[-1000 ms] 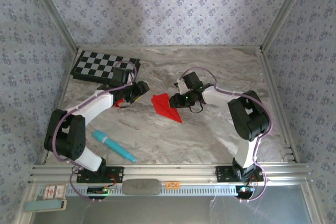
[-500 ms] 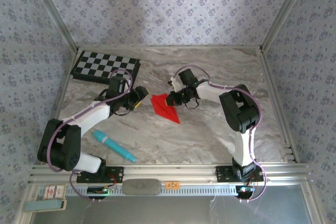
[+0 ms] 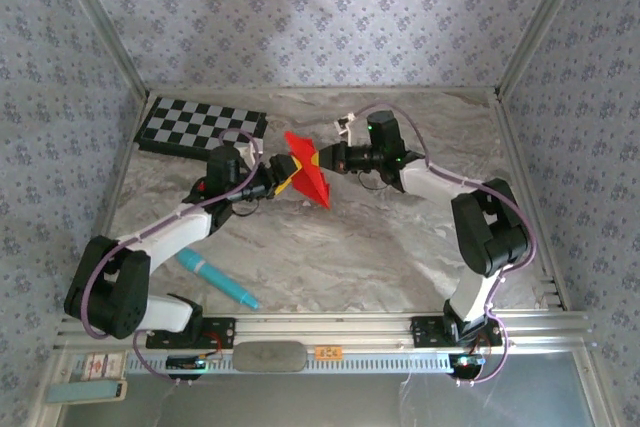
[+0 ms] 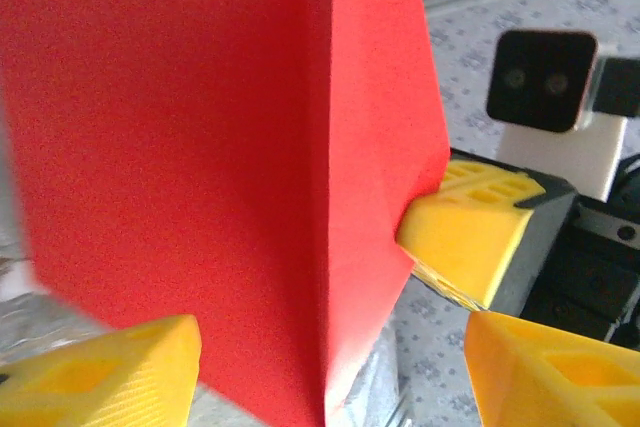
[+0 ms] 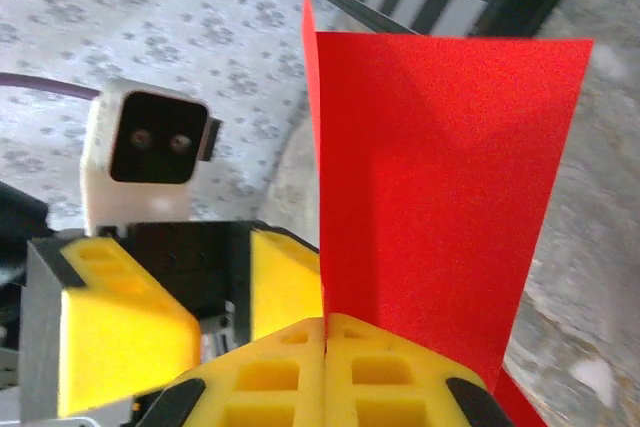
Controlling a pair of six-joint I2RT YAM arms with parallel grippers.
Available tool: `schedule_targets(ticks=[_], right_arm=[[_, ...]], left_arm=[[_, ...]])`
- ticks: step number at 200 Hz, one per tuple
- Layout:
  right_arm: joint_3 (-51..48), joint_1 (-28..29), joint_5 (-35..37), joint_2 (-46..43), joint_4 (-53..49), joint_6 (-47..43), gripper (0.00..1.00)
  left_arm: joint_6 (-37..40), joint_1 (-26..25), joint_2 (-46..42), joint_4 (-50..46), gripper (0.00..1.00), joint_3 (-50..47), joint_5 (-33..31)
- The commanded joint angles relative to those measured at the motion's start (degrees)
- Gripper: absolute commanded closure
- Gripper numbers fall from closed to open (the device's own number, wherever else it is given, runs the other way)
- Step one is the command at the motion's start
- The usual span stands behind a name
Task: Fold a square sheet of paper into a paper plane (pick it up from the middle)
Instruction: Turn over the paper at the center of the table.
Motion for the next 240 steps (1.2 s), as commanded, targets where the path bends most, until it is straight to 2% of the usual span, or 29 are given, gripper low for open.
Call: schedule_targets(ticks=[1,36,82,143,202,240], right_arm=[[-2.04,-0.07,-3.20,-0.80,14.45,13.41,0.97],[-3.01,-0.17,-4.01,-0.16,23.95,22.56,0.96],[-3.21,-0.19,-4.97,0.32,27.99,26.59,0.96],[-3.56,-0.16,-5.29,1.74,32.84,30.83,0.96],[-4.26,-0.55,-5.12,1.68,33.35,31.35,0.95],[-4.55,-1.08,-4.98,1.18,33.29,31.31,0.92]], left_arm=[[-0.69,-1.12,-1.01,8.10,0.30,0.99,2.82],[0.60,-2.55,0.12,7.69,0.35,2.66,3.24],[-0.14,-2.65,0.69,10.46,0.45,3.07,4.56],[-1.57,-2.63,1.08,16.54,0.63,2.90,6.42],[-3.68,-2.65,2.36,19.93,0.76,2.26,5.85],[-3.51,-2.65,2.24,19.33,0.79,2.21,5.04]])
